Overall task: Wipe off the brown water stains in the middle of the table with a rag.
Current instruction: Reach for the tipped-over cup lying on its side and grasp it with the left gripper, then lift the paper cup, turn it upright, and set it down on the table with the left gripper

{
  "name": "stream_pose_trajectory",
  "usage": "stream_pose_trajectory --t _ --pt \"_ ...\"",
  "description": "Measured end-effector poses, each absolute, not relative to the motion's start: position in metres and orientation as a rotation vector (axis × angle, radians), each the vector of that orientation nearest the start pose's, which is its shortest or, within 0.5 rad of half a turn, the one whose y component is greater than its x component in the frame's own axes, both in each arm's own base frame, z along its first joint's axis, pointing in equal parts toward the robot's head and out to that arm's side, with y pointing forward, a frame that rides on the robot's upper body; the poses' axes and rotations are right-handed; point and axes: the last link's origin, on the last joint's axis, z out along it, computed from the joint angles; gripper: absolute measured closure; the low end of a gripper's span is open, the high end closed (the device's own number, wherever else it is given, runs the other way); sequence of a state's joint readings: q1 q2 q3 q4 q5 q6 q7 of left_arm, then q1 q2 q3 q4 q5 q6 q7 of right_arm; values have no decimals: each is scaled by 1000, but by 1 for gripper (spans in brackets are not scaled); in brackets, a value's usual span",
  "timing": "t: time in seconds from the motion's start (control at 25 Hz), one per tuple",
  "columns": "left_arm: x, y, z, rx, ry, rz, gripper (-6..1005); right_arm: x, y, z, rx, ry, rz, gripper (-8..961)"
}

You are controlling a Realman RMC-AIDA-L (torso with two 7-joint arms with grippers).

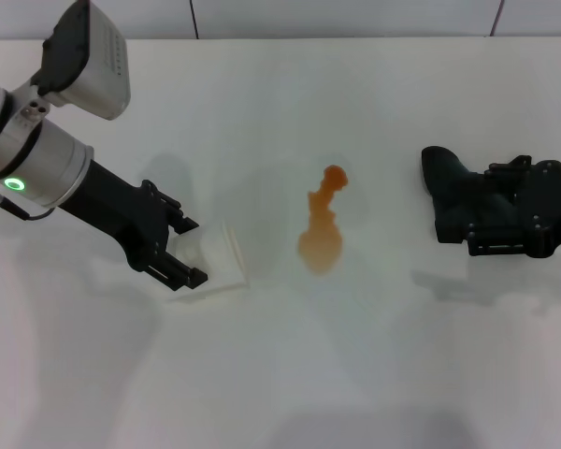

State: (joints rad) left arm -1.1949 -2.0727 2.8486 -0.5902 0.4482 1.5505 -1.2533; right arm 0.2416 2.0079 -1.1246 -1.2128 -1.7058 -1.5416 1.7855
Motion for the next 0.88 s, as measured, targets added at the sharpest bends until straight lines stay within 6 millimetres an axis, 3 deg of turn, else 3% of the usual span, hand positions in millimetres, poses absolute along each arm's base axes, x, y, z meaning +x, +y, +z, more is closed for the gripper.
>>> stream_pose_trajectory --t 0.88 --pt "-219 388 -6 -3087 -360 311 246 233 301 52 -2741 635 624 182"
